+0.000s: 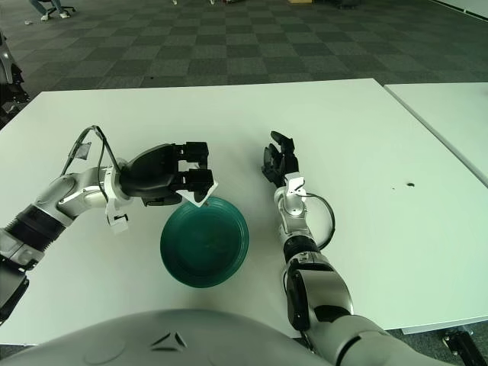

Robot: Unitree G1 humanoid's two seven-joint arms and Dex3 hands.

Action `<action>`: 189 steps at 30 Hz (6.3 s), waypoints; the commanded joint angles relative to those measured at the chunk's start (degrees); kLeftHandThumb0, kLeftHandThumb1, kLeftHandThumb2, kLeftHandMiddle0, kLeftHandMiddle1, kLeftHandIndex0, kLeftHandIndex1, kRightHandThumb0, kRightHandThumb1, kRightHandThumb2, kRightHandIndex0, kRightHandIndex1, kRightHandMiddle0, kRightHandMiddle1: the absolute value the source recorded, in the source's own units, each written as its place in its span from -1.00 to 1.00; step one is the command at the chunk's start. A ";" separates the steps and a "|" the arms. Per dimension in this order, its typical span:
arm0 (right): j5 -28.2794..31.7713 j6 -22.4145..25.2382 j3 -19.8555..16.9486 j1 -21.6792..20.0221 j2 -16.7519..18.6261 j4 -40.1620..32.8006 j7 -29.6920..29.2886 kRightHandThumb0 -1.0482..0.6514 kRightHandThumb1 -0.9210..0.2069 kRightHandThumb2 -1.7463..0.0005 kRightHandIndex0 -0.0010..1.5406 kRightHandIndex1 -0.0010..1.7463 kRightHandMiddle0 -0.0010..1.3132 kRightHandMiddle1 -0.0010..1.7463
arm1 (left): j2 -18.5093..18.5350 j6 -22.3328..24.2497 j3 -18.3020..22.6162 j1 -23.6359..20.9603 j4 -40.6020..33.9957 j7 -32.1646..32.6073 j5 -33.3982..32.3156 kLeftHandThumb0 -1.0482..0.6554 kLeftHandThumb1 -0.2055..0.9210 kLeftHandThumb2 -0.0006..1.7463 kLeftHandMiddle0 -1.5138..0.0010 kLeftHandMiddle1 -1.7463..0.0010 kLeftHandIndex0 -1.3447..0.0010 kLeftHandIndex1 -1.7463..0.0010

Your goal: Put the charger into the plate.

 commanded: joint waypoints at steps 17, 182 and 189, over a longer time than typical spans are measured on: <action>0.15 8.83 0.25 9.67 3.77 9.53 -0.19 -0.51 -1.00 0.26 -0.69 -0.98 -1.00 -0.34 | -0.80 -3.53 2.63 3.32 -2.99 -9.64 -10.60 0.23 -0.30 0.67 0.04 -0.95 0.29 -1.00; 2.55 -11.00 -3.46 11.35 1.60 11.71 16.71 -0.93 -1.00 0.04 -1.00 -1.00 -1.00 -0.81 | -39.11 1.64 31.78 25.90 44.74 7.09 -28.73 -0.87 1.00 0.20 0.74 0.98 1.00 0.32; 4.44 -10.88 -2.72 16.63 4.01 2.21 18.72 -0.91 -1.00 0.07 -1.00 -1.00 -1.00 -0.84 | -39.99 0.48 30.96 33.54 36.63 7.41 -27.01 -0.86 1.00 0.22 0.71 0.97 1.00 0.31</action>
